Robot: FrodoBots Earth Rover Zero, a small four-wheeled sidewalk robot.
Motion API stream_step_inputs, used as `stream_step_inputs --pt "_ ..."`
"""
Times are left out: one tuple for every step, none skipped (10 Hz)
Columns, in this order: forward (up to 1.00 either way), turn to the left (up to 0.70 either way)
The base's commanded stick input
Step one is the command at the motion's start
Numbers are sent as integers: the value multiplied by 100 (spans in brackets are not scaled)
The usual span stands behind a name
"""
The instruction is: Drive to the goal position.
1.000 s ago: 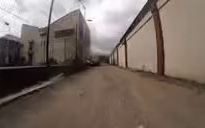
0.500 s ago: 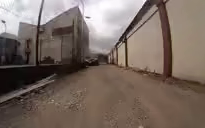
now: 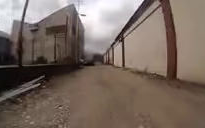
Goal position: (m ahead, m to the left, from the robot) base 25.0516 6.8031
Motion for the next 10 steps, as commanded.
stream_step_inputs --pt "100 0" --pt "100 0" --pt "100 0" --pt "100 0" --pt "100 0" --pt "100 0" --pt "100 0" --pt "100 0" --pt "100 0" --pt "100 0"
